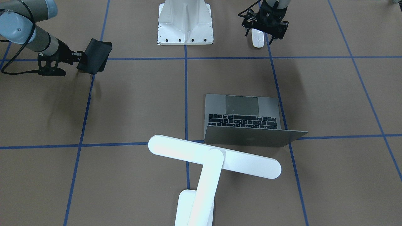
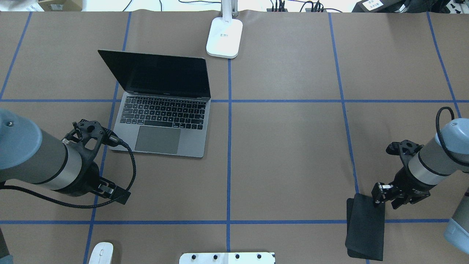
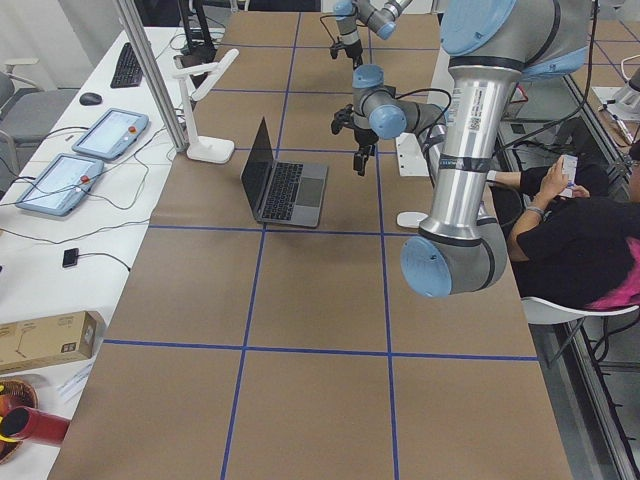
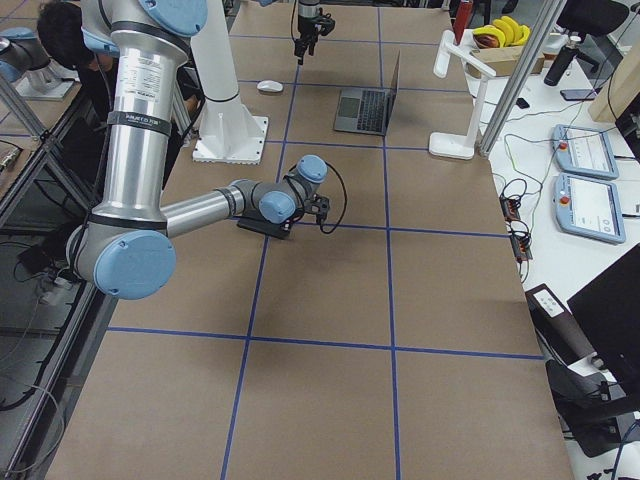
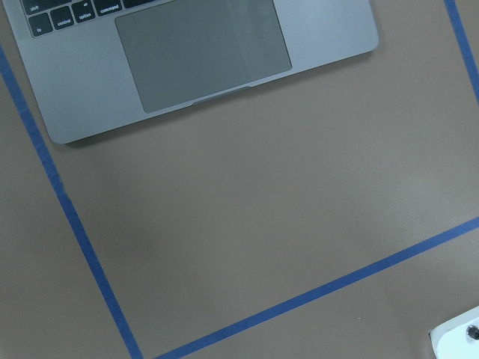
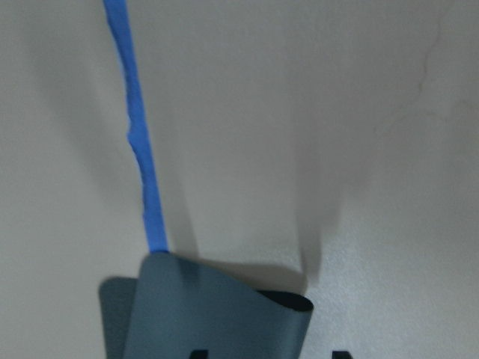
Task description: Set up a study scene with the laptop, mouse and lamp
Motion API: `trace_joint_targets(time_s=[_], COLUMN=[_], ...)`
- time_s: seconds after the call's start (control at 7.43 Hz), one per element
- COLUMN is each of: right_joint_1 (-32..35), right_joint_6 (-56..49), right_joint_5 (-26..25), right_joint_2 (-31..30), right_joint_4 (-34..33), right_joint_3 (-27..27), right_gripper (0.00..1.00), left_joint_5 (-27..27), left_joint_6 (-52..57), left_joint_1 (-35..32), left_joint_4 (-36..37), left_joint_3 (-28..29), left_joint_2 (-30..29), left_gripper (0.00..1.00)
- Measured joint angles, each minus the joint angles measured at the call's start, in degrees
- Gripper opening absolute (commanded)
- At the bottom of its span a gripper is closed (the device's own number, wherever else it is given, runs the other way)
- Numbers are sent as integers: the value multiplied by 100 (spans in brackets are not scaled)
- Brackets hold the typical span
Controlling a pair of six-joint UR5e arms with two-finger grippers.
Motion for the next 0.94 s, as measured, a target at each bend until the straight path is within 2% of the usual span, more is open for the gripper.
trace_joint_targets(time_s=[0.94], right_joint_1=[2], right_joint_6=[-26], right_joint_5=[107], right_joint_2=[90], right_joint_4=[23], right_joint_3=[-230], right_gripper=[70], left_joint_5=[130], left_joint_6=[11], left_joint_1=[0], left_joint_4=[6], left_joint_3=[4], left_joint_2=[3], left_gripper=[99])
